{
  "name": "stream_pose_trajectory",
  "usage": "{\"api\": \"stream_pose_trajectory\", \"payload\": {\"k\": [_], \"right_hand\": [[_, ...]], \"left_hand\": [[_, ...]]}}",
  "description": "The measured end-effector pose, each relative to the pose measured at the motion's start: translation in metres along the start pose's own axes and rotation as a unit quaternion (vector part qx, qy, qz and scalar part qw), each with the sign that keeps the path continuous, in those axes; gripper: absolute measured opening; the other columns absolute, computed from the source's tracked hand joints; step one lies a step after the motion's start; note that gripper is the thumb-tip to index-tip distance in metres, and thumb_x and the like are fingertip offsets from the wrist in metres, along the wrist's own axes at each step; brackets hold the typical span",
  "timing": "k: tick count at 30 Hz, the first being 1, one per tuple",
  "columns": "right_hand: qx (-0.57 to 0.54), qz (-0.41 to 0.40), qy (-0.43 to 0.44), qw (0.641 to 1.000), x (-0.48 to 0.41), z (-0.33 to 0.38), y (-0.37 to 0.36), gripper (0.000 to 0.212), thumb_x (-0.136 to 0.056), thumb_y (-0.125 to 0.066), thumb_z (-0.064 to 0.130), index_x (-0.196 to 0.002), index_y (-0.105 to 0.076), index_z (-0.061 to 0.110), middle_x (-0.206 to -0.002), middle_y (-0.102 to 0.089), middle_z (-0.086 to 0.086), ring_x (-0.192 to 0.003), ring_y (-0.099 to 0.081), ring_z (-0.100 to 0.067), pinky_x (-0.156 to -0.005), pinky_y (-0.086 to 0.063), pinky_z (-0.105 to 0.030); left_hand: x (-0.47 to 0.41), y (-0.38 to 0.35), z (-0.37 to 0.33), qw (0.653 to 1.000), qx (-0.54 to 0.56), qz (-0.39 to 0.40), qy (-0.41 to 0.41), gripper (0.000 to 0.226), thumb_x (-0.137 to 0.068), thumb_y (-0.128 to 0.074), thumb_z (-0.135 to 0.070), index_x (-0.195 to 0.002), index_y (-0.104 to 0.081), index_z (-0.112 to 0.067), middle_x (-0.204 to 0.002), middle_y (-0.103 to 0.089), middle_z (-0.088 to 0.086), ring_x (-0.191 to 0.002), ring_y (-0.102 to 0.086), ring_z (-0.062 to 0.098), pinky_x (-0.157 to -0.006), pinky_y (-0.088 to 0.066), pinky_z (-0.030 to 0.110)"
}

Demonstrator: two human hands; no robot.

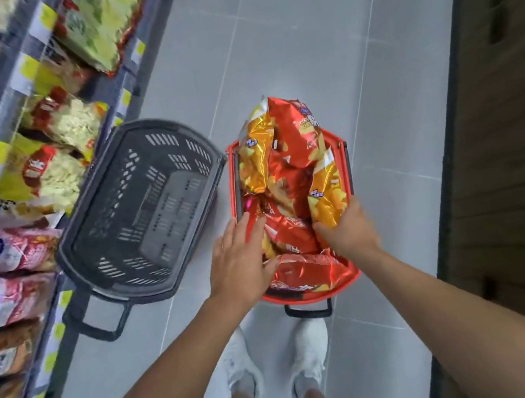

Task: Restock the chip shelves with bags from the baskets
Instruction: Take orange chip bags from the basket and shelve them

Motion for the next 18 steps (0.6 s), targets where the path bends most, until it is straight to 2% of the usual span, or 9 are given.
{"api": "stream_pose_trajectory", "payload": {"k": [2, 4, 7, 10, 12, 15, 18], "right_hand": [[-0.01, 0.004, -0.017, 1.0, -0.015, -0.004, -0.007, 0.083, -0.083, -0.076, 0.052, -0.143, -0.036, 0.012, -0.137, -0.054, -0.014, -0.125, -0.056, -0.039, -0.101, -0.05, -0.052], [-0.017, 0.009, -0.02, 1.0, -0.025, -0.006, -0.01, 0.069, -0.087, -0.076, 0.036, -0.139, -0.04, 0.008, -0.134, -0.057, -0.017, -0.12, -0.058, -0.04, -0.098, -0.052, -0.05], [-0.006, 0.014, -0.021, 1.0, -0.03, -0.014, -0.004, 0.049, -0.091, -0.064, 0.015, -0.136, -0.046, 0.011, -0.129, -0.062, -0.016, -0.115, -0.061, -0.039, -0.091, -0.052, -0.043], [-0.046, 0.022, -0.015, 0.999, -0.023, -0.02, 0.015, 0.04, -0.094, -0.06, 0.017, -0.134, -0.055, 0.016, -0.121, -0.068, -0.01, -0.11, -0.065, -0.035, -0.084, -0.048, -0.035], [-0.094, 0.035, 0.0, 0.995, -0.014, -0.023, 0.031, 0.026, -0.096, -0.061, 0.016, -0.122, -0.063, 0.021, -0.111, -0.073, -0.006, -0.098, -0.068, -0.028, -0.079, -0.049, -0.031], [-0.202, 0.076, -0.002, 0.976, 0.007, -0.03, 0.052, 0.025, -0.098, -0.064, 0.007, -0.115, -0.062, 0.025, -0.11, -0.074, -0.005, -0.093, -0.073, -0.023, -0.075, -0.058, -0.029], [-0.3, 0.124, -0.021, 0.946, 0.032, -0.038, 0.065, 0.034, -0.098, -0.065, 0.009, -0.13, -0.06, 0.019, -0.114, -0.074, -0.007, -0.094, -0.076, -0.026, -0.076, -0.063, -0.029]], "left_hand": [[-0.001, -0.008, 0.005, 1.0, 0.016, 0.0, -0.003, 0.084, -0.098, -0.06, -0.054, -0.165, -0.015, -0.03, -0.174, -0.012, 0.002, -0.161, -0.007, 0.027, -0.128, -0.013, 0.045], [-0.001, -0.013, 0.008, 0.999, 0.037, 0.003, -0.004, 0.082, -0.099, -0.061, -0.05, -0.165, -0.016, -0.031, -0.174, -0.014, 0.001, -0.161, -0.008, 0.025, -0.128, -0.012, 0.043], [-0.003, -0.011, 0.011, 0.997, 0.073, 0.008, 0.003, 0.081, -0.098, -0.063, -0.048, -0.164, -0.019, -0.031, -0.173, -0.017, -0.001, -0.16, -0.012, 0.023, -0.128, -0.016, 0.043], [-0.007, -0.003, 0.01, 0.992, 0.122, 0.011, 0.013, 0.079, -0.096, -0.065, -0.049, -0.162, -0.025, -0.029, -0.169, -0.024, -0.002, -0.157, -0.02, 0.021, -0.125, -0.025, 0.044], [-0.011, 0.003, 0.008, 0.984, 0.176, 0.009, 0.024, 0.076, -0.096, -0.067, -0.047, -0.16, -0.031, -0.028, -0.164, -0.033, -0.004, -0.152, -0.03, 0.019, -0.121, -0.034, 0.043], [-0.019, 0.005, 0.004, 0.944, 0.321, 0.029, 0.074, 0.069, -0.094, -0.071, -0.047, -0.153, -0.04, -0.031, -0.153, -0.048, -0.007, -0.14, -0.047, 0.015, -0.11, -0.042, 0.033], [-0.026, -0.002, -0.007, 0.865, 0.478, 0.074, 0.131, 0.068, -0.091, -0.075, -0.05, -0.149, -0.046, -0.03, -0.15, -0.054, -0.003, -0.133, -0.053, 0.013, -0.109, -0.044, 0.033]]}}
Point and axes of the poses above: each hand's wrist, its own x-axis away from the middle knuckle, its own y-axis out of the back of the hand, z = x × y, the point moved 9 cm from there along -x, towards the middle knuckle
